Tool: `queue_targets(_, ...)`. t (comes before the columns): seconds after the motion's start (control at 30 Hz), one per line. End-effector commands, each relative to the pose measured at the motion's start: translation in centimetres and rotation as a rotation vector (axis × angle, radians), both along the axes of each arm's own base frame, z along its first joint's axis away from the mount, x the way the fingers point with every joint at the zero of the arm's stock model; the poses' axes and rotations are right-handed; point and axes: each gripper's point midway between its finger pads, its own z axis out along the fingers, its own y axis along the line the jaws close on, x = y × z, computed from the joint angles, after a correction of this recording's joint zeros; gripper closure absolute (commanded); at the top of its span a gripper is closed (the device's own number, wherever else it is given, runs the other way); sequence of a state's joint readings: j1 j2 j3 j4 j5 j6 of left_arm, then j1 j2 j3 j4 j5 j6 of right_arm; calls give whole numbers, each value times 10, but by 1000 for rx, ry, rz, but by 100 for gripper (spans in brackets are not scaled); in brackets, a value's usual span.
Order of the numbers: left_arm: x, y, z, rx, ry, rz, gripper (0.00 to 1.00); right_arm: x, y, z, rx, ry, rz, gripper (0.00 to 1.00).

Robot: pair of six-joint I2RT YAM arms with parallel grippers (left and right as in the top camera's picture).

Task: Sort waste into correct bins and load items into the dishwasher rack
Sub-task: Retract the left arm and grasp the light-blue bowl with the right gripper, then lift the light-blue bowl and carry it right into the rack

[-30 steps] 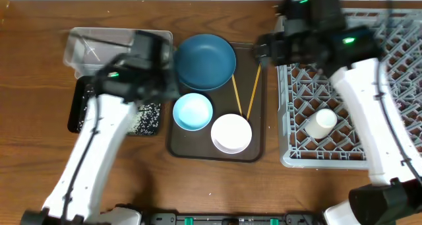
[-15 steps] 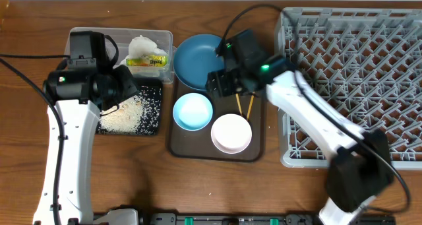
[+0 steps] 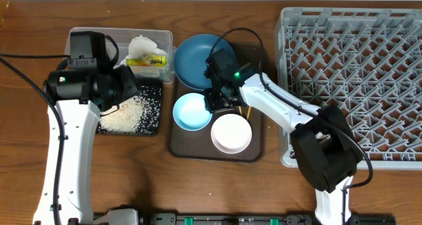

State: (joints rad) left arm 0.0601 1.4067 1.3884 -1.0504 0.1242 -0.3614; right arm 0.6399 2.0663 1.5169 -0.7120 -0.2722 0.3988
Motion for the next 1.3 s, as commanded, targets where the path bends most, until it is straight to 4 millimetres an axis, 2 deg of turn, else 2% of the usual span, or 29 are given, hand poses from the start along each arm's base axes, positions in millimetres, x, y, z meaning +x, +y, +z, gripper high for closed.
queue_targets(0.0,3,3,3,11,-4,-5,39,-3,8,0,-24,-26,15,73)
queue_targets(0.1,3,2,2,10,-3,-5,35,-5,10,-6,-45,-33,23,79)
queue_targets(0.27,3,2,2,10,-3,-5,25,0,13,-5,-38,-57,21,99)
queue_targets(0.37,3,2,2,10,-3,-5,18,1,11,-4,-42,-60,16,99)
queue_targets(0.53,3,2,2,10,-3,-5,16,9,4,9,-44,-69,-1,99)
queue_targets(0.67,3,2,2,10,-3,-5,15,20,3,53,-20,-146,48,99)
queue_targets(0.83,3,2,2,10,-3,-5,11,35,-18,131,-42,-293,-4,99)
queue_targets(0.9,3,2,2,10,-3,-5,11,40,-34,161,-60,-364,-47,99)
queue_targets(1.0,3,2,2,10,-3,-5,11,51,-75,203,-132,-486,-167,99)
queue_targets(1.07,3,2,2,10,-3,-5,10,58,-113,226,-217,-567,-281,99)
queue_targets(1.13,3,2,2,10,-3,-5,10,65,-162,248,-367,-662,-407,99)
queue_targets(1.23,3,2,2,10,-3,-5,10,65,-238,278,-646,-772,-598,99)
queue_targets(1.27,3,2,2,10,-3,-5,10,63,-257,285,-723,-794,-644,99)
